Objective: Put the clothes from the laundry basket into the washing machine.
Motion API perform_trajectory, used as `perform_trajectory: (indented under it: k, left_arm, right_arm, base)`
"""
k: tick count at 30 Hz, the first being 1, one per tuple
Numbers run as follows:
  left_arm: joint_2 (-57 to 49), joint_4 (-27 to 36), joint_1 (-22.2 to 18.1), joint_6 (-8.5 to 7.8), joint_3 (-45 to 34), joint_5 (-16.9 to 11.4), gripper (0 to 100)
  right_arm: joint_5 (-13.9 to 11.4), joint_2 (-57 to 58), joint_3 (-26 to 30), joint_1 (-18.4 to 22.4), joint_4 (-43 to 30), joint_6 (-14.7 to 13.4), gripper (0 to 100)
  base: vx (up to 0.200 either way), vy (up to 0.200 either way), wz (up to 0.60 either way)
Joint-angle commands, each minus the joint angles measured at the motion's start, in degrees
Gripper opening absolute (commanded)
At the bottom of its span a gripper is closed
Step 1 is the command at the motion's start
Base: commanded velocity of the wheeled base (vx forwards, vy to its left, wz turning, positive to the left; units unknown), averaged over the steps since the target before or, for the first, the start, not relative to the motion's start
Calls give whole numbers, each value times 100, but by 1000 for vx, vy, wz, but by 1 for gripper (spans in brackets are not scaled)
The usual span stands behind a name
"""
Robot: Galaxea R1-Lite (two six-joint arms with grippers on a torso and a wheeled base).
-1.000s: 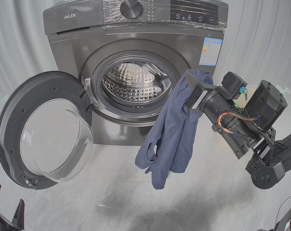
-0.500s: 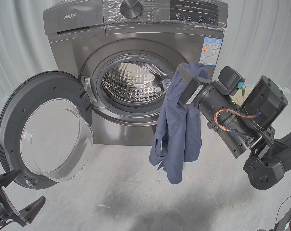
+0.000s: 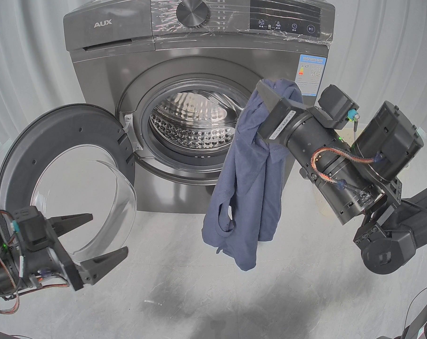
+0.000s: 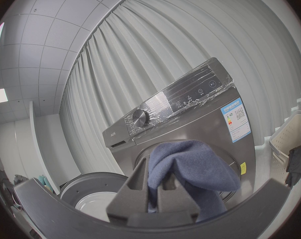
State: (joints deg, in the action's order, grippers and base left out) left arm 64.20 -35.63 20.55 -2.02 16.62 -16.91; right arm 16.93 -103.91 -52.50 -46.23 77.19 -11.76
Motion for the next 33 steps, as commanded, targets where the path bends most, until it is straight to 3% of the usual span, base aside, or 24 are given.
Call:
perform_trajectory:
  k: [1,4,6,14,18,33]
  left_arm:
    - [1508,-497,590,238,386,249,100]
    - [1939,-629,889,651,553,249,100]
    - [2203,-673,924,721,632,276,100]
    - [3143,-1244,942,712,799,311,100]
    - [3793,-1833,951,721,852,399,100]
    - [5138,-2668,1109,774,1142,724,100]
  right_arm:
    - [-6,-24,-164,8,33,-10,0]
    - [-15,-24,-164,0,86,-72,0]
    - [-6,-24,-181,0,138,-89,0]
    - [21,-6,-190,8,156,-98,0]
    - [38,-6,-190,-27,156,-98,0]
    - [47,-15,-190,-71,156,-98,0]
  base:
    - [0,0,0]
    - [0,0,0]
    - [0,0,0]
    - [0,0,0]
    - [0,0,0]
    - [0,0,0]
